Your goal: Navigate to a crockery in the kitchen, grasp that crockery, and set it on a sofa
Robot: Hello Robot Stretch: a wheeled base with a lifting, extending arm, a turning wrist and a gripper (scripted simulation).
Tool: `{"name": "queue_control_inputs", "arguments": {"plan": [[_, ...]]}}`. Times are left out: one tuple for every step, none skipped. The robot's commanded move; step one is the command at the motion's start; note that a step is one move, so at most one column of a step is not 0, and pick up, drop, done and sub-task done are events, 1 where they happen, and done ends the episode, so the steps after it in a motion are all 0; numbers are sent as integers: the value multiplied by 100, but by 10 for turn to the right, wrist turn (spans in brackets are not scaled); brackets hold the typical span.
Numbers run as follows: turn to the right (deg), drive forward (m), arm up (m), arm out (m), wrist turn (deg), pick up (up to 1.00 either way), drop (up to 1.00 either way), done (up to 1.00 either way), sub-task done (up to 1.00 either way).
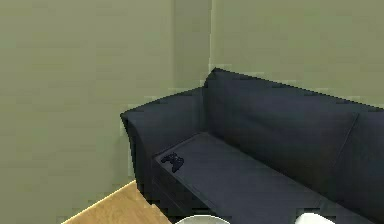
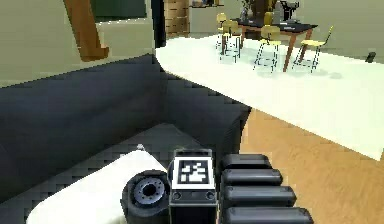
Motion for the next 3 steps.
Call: {"name": "queue_control_inputs", "arguments": {"plan": [[390,0,0,0,0,0,0,0,0],[-450,0,0,0,0,0,0,0,0],[-180,0,0,0,0,0,0,0,0]]}}
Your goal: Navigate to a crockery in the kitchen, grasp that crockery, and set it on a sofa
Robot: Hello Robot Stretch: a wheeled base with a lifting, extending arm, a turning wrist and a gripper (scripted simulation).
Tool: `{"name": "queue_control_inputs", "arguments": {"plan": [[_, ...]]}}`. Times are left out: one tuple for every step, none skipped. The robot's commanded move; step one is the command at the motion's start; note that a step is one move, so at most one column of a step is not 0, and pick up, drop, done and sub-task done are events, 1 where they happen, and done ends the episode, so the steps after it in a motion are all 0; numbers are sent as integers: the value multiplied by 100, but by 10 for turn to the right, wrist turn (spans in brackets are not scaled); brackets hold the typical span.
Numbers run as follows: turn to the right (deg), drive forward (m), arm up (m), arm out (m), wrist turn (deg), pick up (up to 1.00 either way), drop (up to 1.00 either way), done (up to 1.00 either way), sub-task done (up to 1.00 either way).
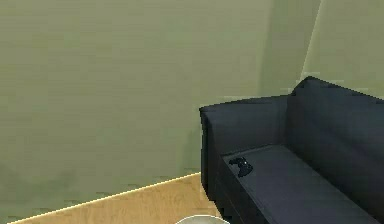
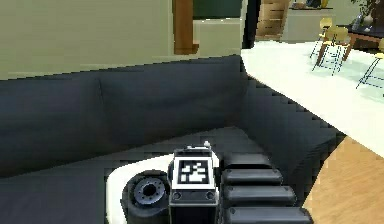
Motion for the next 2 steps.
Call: {"name": "queue_control_inputs", "arguments": {"plan": [[0,0,0,48,0,0,0,0,0],[0,0,0,0,390,0,0,0,0]]}}
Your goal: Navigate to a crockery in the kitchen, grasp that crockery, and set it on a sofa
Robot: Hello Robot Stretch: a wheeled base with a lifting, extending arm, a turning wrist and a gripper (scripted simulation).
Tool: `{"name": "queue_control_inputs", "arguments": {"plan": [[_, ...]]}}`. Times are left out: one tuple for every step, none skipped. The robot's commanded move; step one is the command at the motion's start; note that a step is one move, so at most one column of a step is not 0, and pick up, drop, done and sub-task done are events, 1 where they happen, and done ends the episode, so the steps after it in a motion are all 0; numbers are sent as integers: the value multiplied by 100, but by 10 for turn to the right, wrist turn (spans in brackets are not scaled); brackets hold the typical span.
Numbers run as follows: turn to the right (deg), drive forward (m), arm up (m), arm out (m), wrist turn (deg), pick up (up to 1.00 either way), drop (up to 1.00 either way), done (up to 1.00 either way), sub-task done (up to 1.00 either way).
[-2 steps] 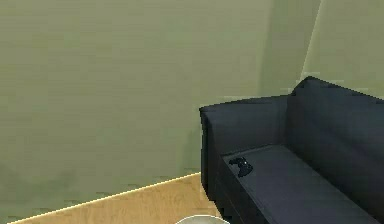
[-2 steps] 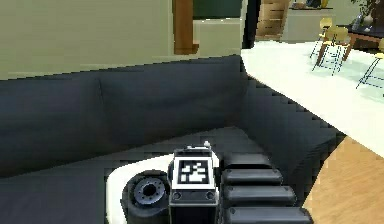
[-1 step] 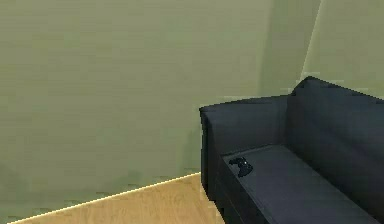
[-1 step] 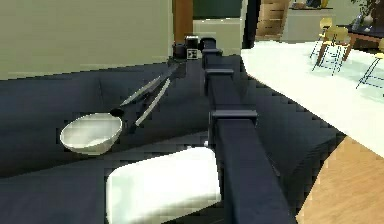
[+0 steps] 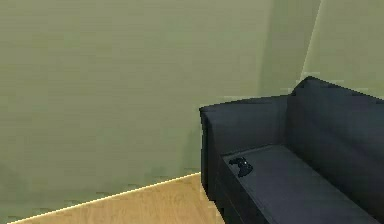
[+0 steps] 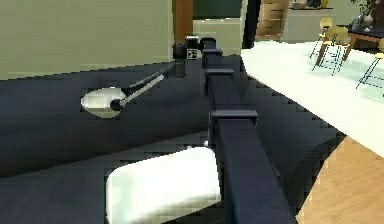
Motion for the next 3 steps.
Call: {"name": "queue_control_inputs", "arguments": {"plan": [[0,0,-26,0,0,0,0,0,0],[0,0,-32,0,0,0,0,0,0],[0,0,0,0,0,0,100,0,0]]}}
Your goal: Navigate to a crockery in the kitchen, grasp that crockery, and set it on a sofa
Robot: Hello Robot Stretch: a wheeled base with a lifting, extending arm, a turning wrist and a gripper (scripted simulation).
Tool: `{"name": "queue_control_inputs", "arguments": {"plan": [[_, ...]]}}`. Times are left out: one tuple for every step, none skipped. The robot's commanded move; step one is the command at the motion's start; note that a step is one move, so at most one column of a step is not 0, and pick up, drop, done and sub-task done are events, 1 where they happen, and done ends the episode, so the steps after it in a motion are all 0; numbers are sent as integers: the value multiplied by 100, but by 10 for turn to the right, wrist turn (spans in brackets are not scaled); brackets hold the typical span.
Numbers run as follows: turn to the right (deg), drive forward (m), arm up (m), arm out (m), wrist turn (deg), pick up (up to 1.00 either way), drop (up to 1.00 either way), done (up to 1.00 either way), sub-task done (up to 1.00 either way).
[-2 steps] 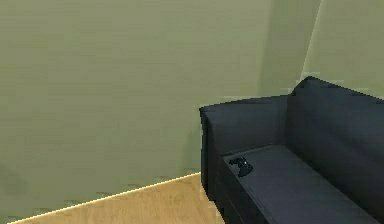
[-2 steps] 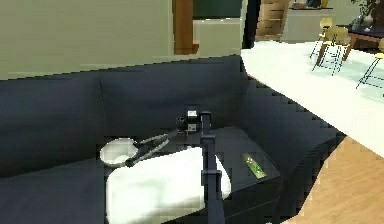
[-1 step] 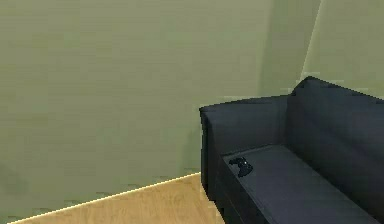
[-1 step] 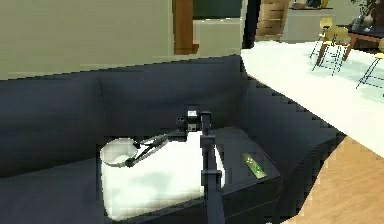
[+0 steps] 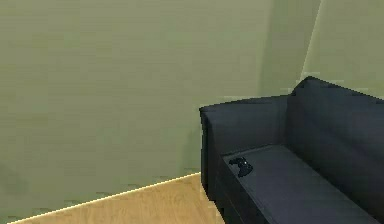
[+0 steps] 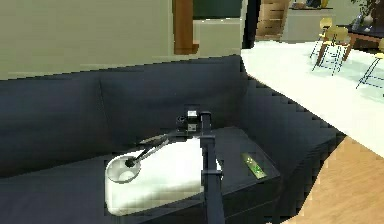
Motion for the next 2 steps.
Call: {"name": "queue_control_inputs", "arguments": {"plan": [[0,0,10,0,0,0,0,0,0],[0,0,0,-8,0,0,0,0,0]]}}
